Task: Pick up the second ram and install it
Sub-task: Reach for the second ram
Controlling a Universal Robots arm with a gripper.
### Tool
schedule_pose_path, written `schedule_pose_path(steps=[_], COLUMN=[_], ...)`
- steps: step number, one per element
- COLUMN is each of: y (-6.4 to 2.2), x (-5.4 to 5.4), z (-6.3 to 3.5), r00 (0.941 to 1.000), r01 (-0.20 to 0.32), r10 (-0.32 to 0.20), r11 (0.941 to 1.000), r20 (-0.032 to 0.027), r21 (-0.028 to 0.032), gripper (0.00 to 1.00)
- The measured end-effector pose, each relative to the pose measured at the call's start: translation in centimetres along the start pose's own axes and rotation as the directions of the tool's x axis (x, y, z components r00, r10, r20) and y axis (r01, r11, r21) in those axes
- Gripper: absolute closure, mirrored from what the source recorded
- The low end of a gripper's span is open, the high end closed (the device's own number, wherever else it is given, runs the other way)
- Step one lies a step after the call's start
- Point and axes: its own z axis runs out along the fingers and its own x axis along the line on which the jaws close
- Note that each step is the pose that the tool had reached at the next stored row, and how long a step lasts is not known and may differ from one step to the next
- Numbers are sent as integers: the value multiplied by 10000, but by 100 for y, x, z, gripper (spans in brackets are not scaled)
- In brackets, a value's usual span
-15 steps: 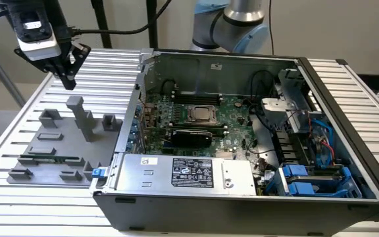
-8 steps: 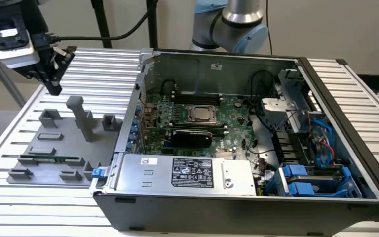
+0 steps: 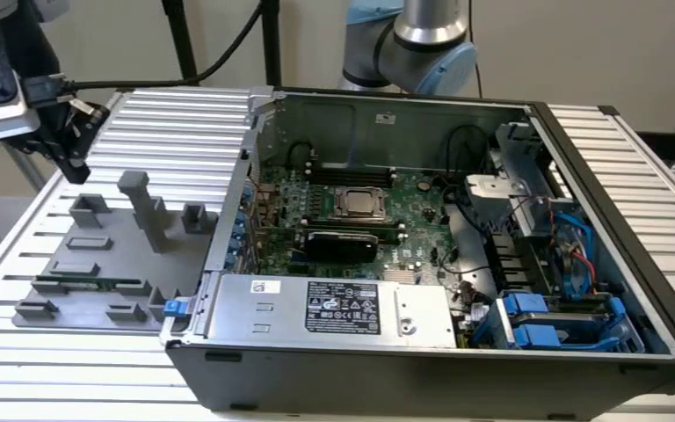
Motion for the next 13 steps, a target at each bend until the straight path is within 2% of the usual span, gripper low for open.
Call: schedule_pose_path(steps=[8,13], y=[-186,-257], x=[113,143], z=[44,82], r00=[10000,10000], r01=[-1,13], r10=[1,-13], r11=[10000,10000], r20=[-5,-56], r21=[0,4], gripper=[100,100])
